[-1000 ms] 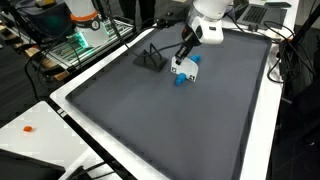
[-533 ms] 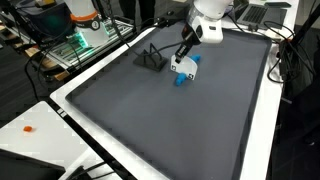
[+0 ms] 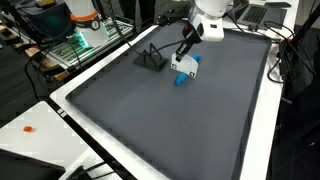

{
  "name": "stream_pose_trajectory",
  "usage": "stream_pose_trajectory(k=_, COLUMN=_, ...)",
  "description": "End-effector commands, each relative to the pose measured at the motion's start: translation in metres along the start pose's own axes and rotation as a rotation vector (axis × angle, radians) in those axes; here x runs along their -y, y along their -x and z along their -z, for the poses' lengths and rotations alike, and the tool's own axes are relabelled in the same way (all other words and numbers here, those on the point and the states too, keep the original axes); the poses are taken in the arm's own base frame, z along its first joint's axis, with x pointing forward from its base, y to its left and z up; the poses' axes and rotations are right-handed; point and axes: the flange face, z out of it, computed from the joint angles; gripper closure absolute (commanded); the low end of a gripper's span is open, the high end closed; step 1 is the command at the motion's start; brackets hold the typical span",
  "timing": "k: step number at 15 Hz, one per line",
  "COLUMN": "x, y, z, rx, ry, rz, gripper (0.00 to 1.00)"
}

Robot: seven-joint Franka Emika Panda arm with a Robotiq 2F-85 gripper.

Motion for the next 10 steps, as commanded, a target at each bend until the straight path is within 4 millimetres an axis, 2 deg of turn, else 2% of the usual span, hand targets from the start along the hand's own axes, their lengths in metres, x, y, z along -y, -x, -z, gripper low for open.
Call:
stream_pose_trajectory(k=1, x=-0.008, y=0.009, z=0.015, rx=-0.004, ry=-0.014, rz=-0.042, gripper=0.99)
stream_pose_trajectory(k=5, x=-0.014, y=0.018, z=0.036, rx=-0.034, ry=-0.039, rz=-0.134, gripper=0.99)
stream_pose_trajectory(k=10, x=-0.013, y=0.038, z=0.063, rx=-0.059, ry=-0.169, rz=-0.314, gripper=0.99)
